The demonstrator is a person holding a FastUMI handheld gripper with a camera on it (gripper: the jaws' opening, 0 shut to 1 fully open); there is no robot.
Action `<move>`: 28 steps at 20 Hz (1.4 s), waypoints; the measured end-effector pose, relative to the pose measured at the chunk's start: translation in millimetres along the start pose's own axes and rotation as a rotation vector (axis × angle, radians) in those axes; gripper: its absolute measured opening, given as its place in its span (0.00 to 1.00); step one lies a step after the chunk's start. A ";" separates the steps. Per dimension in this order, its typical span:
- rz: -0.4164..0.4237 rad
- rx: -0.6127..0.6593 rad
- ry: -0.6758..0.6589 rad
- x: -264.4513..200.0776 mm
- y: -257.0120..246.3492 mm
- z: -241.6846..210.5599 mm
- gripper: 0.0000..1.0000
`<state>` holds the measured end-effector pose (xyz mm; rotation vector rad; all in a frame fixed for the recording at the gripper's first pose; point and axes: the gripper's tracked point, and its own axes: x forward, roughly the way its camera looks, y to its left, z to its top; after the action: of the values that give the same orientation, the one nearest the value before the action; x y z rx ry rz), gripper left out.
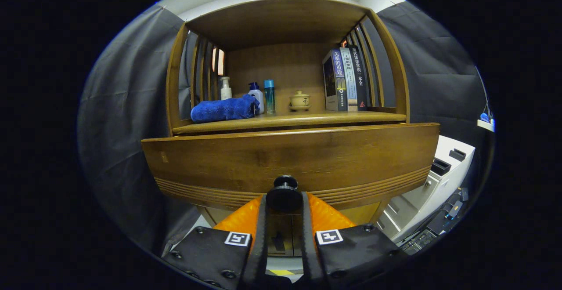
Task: Pull open the drawer, take out the items inside it, and place them on the countertop above the cabinet.
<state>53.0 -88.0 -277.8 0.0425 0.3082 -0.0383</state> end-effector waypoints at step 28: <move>0.026 -0.034 0.072 -73.2 5.9 -28.5 0.41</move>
<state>-25.0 -78.5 -282.5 0.0147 0.3800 -0.0056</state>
